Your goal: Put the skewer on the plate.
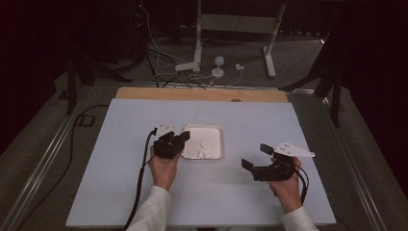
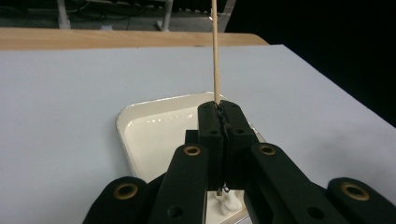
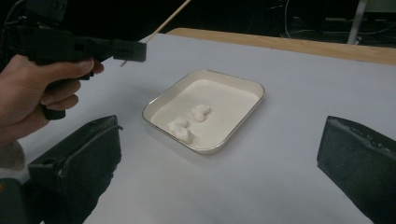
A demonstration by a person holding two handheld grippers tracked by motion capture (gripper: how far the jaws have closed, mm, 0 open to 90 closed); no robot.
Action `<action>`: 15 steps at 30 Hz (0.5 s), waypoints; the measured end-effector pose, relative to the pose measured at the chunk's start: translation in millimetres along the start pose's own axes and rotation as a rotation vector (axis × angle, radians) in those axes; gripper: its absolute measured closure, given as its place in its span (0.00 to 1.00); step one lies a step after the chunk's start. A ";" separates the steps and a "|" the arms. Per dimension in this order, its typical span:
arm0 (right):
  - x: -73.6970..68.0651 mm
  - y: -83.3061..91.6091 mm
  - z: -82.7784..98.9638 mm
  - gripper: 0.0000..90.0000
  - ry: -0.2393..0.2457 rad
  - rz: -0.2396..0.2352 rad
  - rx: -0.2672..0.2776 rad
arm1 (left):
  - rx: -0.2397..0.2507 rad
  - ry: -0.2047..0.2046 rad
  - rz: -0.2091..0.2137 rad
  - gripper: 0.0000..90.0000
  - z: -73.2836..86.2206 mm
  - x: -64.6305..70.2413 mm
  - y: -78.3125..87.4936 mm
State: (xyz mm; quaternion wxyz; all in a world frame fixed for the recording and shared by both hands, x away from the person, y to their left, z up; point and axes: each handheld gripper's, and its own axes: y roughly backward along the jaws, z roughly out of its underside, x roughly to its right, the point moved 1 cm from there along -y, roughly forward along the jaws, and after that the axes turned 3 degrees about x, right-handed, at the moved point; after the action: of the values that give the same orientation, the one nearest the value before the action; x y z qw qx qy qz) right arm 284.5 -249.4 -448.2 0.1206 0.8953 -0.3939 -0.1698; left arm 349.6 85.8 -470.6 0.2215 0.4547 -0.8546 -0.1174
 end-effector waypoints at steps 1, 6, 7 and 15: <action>0.4 0.7 0.0 0.00 -0.001 0.002 0.000 | -0.003 0.006 -0.001 1.00 0.9 0.1 -2.0; 1.8 4.3 0.4 0.00 0.003 0.015 0.009 | -0.033 0.014 -0.025 0.99 7.1 1.0 -11.2; 1.9 5.0 0.5 0.00 0.003 0.015 0.009 | -0.041 0.016 -0.032 0.99 9.1 1.1 -13.3; 0.9 6.7 0.6 0.00 0.005 0.013 0.010 | -0.105 0.054 -0.078 0.99 28.2 -2.2 -30.0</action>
State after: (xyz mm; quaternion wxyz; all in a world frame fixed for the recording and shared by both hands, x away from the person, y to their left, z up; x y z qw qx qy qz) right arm 280.4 -254.5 -446.5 0.1183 0.8937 -0.4003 -0.1646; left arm 358.7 70.9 -507.9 0.2634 0.4785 -0.8225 -0.1585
